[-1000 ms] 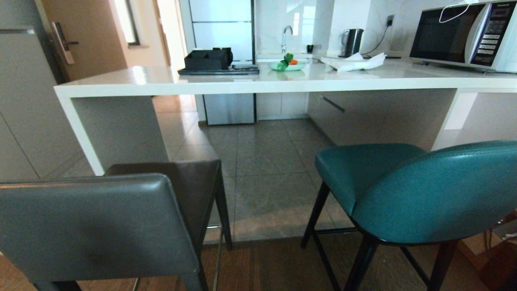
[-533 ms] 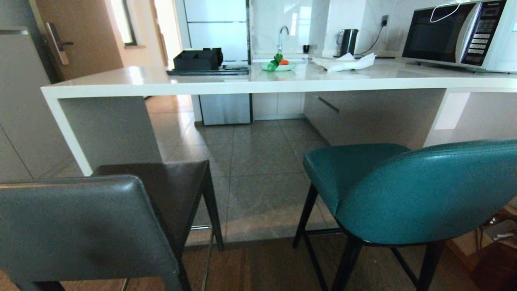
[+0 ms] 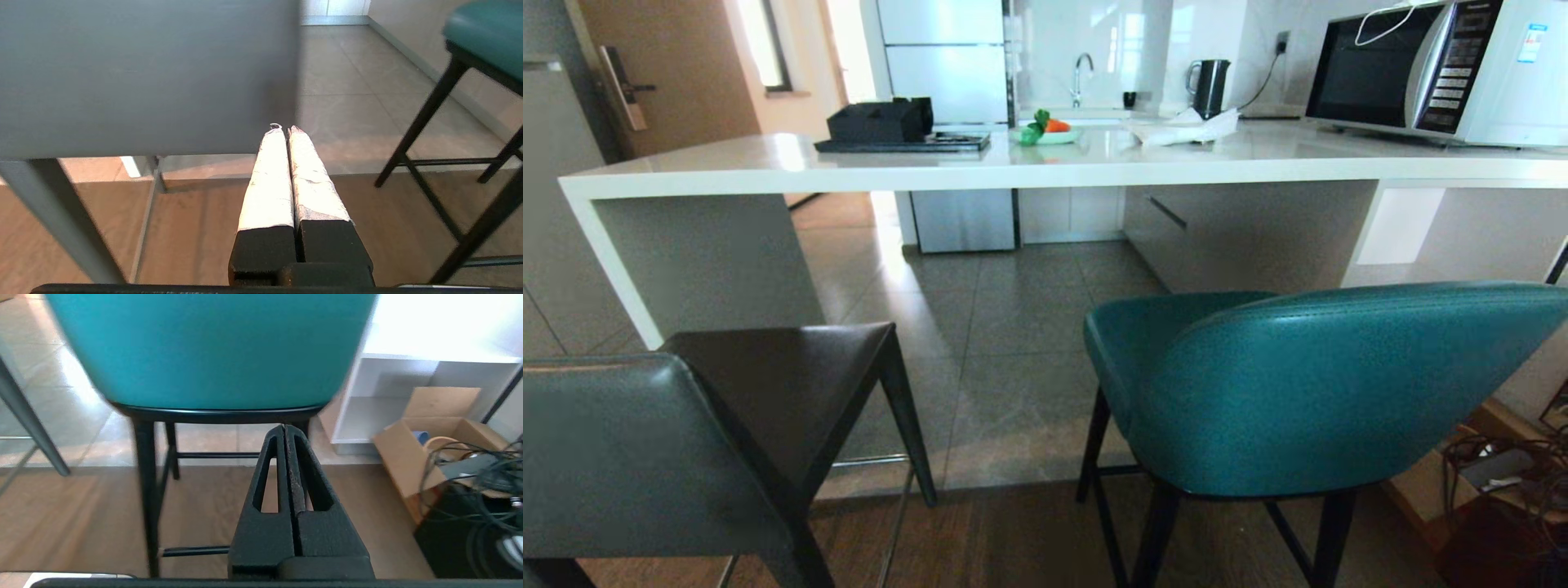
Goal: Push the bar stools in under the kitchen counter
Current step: Push the blue chair back under the dining table
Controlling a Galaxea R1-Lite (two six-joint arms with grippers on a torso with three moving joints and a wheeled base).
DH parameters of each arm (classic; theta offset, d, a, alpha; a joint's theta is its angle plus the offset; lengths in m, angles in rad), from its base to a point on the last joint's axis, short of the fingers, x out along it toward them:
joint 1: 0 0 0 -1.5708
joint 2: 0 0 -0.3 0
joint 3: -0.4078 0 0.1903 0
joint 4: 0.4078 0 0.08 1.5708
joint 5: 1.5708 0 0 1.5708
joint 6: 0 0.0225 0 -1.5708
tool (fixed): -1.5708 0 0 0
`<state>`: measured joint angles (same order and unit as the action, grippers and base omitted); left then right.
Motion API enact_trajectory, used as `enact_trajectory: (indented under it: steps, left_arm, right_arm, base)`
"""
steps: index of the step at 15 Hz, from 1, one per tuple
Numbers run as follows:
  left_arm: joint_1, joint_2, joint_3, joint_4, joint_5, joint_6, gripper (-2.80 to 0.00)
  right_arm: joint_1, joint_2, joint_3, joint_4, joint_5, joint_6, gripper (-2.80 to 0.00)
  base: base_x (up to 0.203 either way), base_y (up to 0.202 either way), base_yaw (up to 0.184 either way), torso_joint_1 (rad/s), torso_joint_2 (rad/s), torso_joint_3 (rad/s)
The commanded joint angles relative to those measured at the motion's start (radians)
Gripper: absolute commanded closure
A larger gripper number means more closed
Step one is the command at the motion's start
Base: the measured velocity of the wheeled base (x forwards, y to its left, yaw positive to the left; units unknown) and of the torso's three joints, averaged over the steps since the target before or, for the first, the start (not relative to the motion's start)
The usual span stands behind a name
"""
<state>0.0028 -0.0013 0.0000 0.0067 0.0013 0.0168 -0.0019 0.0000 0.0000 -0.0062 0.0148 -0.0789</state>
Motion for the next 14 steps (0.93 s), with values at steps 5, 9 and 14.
enact_trajectory:
  steps: [5, 9, 14]
  left_arm:
    - [0.0, 0.0, 0.003, 0.0, 0.0, 0.0, 0.0]
    - [0.0, 0.0, 0.003, 0.0, 0.0, -0.001, 0.0]
    - [0.0, 0.0, 0.003, 0.001, 0.0, -0.001, 0.0]
  right_arm:
    - [0.0, 0.001, 0.005, 0.0, 0.001, -0.001, 0.0]
    - [0.0, 0.0, 0.005, 0.0, 0.001, -0.001, 0.0]
    - [0.0, 0.001, 0.005, 0.0, 0.001, -0.001, 0.0]
  base:
    - [0.0, -0.193, 0.002, 0.006, 0.0, 0.003]
    - [0.0, -0.194, 0.001, 0.0, 0.0, 0.005]
    - [0.0, -0.194, 0.003, 0.002, 0.0, 0.002]
